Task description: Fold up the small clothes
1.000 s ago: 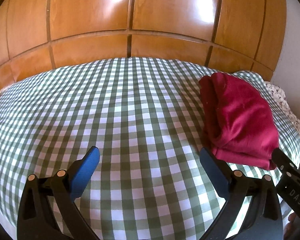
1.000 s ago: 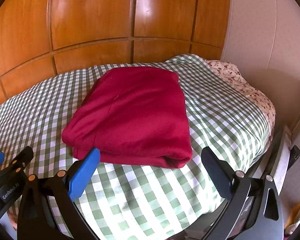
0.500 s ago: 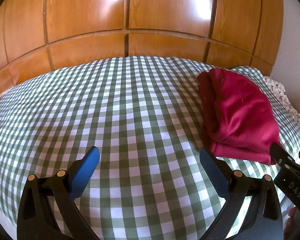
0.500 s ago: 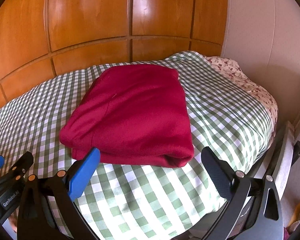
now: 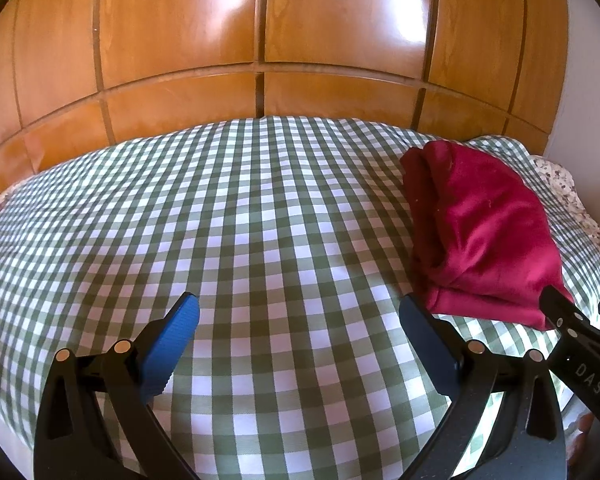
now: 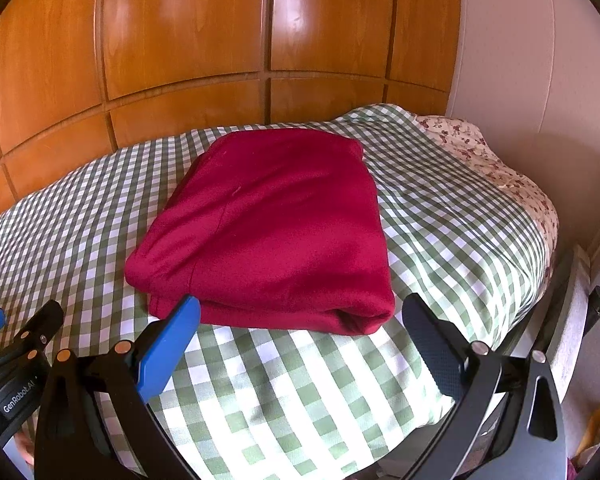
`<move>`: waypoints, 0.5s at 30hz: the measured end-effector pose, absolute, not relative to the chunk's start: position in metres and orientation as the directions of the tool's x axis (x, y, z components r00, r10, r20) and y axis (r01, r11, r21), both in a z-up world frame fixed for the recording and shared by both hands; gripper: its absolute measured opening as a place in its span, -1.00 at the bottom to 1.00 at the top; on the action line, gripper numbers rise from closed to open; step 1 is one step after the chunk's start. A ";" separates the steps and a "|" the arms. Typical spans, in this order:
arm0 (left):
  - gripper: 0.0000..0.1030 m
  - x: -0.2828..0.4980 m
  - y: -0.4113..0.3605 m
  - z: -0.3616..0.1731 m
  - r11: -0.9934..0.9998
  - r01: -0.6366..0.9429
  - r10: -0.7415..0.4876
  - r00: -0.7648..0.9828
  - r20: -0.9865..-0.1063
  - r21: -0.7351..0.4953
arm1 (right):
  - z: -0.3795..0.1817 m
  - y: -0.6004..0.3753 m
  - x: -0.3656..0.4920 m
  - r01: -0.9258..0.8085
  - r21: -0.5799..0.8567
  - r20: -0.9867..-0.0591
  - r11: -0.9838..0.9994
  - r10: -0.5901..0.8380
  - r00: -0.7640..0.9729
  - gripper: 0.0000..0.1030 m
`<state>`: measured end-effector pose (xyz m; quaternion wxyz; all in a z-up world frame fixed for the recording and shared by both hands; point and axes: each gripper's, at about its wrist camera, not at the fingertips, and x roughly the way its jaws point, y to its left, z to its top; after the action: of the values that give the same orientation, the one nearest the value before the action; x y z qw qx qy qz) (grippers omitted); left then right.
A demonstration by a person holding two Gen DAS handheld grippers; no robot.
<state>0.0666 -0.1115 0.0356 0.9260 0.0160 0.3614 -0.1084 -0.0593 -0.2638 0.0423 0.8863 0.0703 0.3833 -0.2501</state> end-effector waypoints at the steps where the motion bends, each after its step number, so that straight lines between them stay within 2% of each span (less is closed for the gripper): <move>1: 0.92 0.066 -0.111 0.036 0.976 0.211 -0.187 0.716 -0.672 -0.047 | 0.042 -0.264 -0.060 0.497 -0.066 -0.715 0.865 -0.388 0.581 0.96; 15: 0.92 0.065 -0.109 0.036 0.977 0.209 -0.180 0.721 -0.669 -0.037 | 0.042 -0.265 -0.060 0.498 -0.061 -0.716 0.865 -0.386 0.582 0.95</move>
<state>0.0649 -0.1091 0.0364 0.9273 0.0207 0.3586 -0.1049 -0.0597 -0.2645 0.0418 0.8863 0.0733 0.3832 -0.2495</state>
